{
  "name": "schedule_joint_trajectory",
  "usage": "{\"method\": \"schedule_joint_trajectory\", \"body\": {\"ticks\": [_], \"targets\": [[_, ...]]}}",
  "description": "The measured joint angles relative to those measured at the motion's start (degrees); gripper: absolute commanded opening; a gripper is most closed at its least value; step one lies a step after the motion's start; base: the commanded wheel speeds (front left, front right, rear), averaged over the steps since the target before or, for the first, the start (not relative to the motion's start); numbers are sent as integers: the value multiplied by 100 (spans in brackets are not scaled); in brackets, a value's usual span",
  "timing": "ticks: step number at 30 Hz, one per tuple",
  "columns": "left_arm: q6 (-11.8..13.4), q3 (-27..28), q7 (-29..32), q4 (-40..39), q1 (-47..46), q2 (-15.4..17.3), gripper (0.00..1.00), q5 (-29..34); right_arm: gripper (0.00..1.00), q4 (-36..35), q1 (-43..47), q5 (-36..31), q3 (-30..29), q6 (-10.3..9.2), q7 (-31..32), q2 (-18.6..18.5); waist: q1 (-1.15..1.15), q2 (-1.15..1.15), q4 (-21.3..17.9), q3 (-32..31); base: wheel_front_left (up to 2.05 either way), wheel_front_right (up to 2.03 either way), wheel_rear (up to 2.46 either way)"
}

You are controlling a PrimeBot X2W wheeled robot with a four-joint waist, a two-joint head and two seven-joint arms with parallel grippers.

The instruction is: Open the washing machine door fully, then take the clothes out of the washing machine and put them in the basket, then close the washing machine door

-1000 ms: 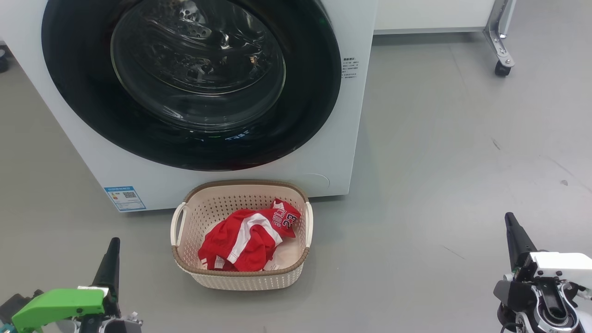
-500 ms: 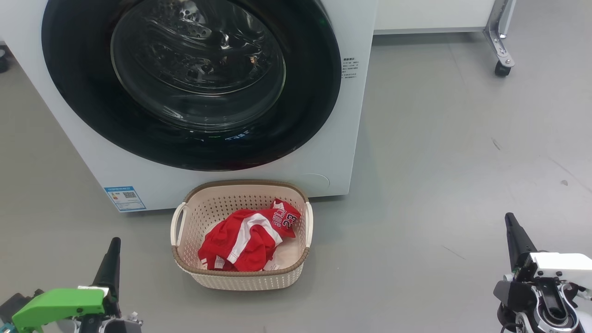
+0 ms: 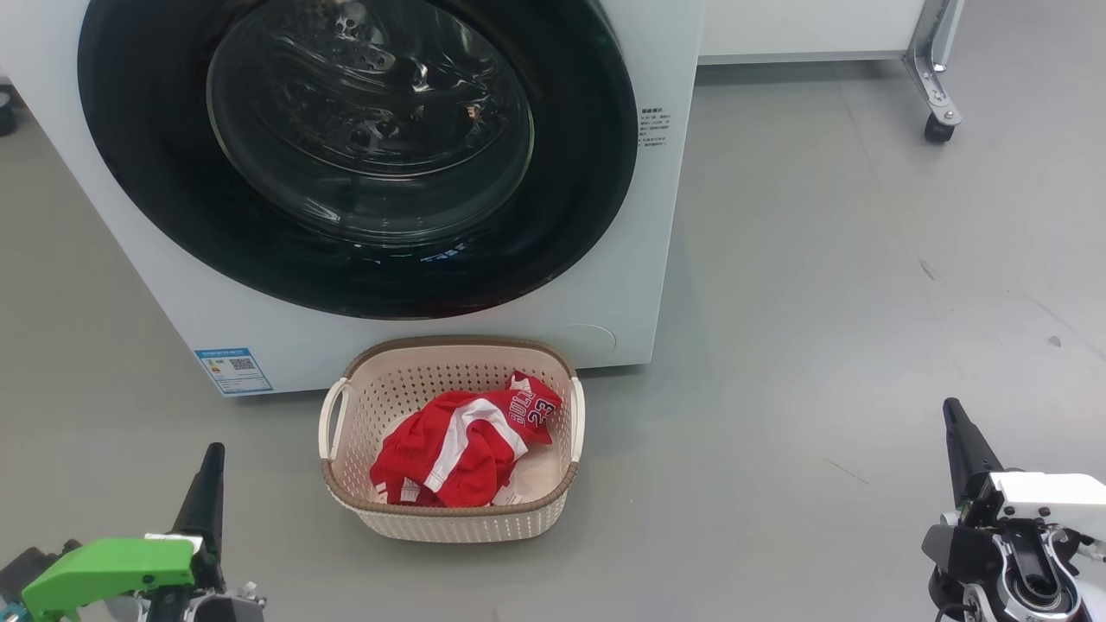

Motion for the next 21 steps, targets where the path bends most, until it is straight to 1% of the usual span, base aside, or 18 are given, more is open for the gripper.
{"method": "schedule_joint_trajectory", "body": {"ticks": [21], "targets": [[0,12,0,-2,-1,0,0,1,0,11,-1,-1,-12,1,0,4,0,0,0,0,0,0,0]]}}
